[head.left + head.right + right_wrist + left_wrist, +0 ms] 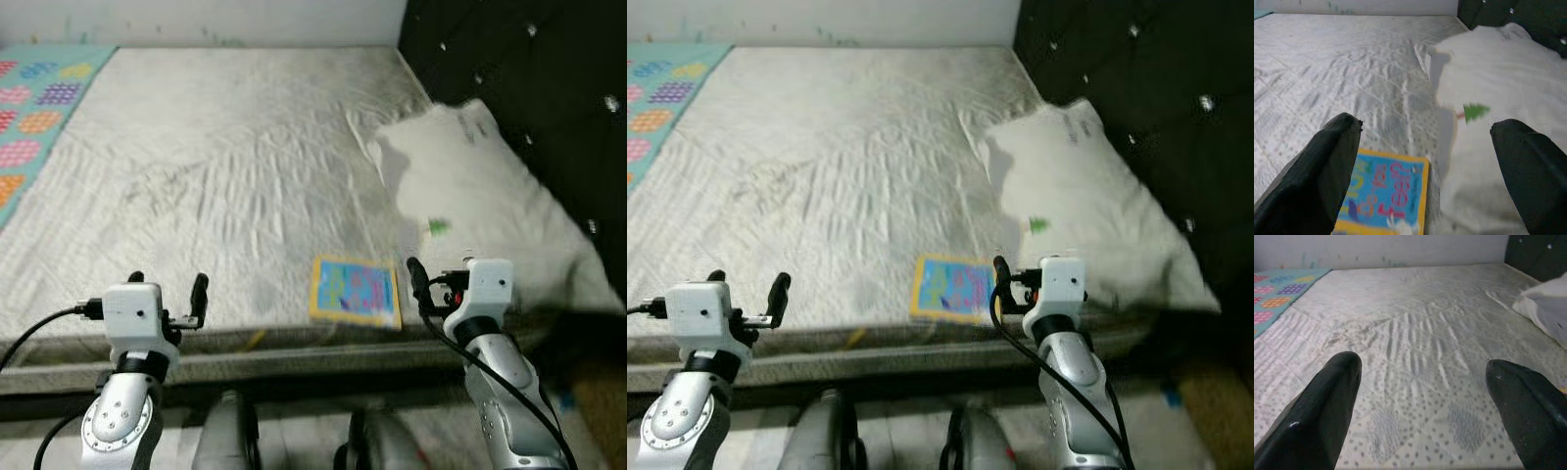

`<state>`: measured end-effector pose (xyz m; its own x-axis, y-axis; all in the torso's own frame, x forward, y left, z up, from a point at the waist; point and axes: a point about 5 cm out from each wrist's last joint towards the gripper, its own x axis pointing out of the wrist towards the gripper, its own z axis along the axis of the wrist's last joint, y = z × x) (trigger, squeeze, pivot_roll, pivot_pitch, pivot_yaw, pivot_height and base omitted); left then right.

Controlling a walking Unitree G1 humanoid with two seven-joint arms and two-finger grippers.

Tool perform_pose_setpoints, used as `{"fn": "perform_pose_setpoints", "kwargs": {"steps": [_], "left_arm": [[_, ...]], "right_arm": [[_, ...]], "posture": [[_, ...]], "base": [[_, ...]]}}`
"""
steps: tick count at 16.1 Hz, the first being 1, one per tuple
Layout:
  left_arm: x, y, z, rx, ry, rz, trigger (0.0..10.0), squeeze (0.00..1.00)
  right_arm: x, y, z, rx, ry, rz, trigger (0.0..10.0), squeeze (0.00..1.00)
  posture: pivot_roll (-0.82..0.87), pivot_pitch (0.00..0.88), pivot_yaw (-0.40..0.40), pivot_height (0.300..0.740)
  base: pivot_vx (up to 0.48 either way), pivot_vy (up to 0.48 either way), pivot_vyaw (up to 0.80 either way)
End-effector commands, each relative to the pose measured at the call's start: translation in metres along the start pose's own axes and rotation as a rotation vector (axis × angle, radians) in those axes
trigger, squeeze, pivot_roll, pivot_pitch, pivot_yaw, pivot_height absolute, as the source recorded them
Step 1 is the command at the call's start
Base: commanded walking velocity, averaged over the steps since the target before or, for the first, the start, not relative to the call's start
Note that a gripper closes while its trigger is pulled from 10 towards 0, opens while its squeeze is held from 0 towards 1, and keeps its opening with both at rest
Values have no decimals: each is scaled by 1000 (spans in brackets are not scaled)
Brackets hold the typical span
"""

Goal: Clean up the room

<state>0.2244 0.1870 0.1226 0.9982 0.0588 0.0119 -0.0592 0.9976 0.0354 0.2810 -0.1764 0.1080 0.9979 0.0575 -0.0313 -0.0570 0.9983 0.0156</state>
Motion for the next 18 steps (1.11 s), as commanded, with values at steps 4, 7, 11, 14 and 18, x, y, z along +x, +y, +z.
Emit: {"fn": "perform_pose_setpoints", "kwargs": {"steps": [4, 7, 11, 14, 18], "left_arm": [[0, 1, 2, -4, -9, 9, 10000, 0], [1, -2, 7, -12, -40, -20, 10000, 0], [0, -5, 7, -24, -38, -38, 10000, 0], [1, -5, 6, -25, -36, -42, 10000, 0], [2, -5, 6, -23, -35, -47, 10000, 0]], "right_arm": [[1, -2, 1, -27, 3, 18, 10000, 0], [4, -4, 1, -37, 2, 20, 10000, 0], [4, -1, 0, -48, 4, 36, 10000, 0], [3, -1, -2, -44, 7, 37, 10000, 0], [5, -2, -1, -43, 5, 34, 10000, 0]], "posture": [[-2, 167, -21, 602], [1, 161, -27, 602], [0, 167, -25, 602], [-1, 170, -25, 602], [1, 170, -25, 602]], "base": [[0, 0, 0], [0, 0, 0], [291, 0, 0], [306, 0, 0], [305, 0, 0]]}}
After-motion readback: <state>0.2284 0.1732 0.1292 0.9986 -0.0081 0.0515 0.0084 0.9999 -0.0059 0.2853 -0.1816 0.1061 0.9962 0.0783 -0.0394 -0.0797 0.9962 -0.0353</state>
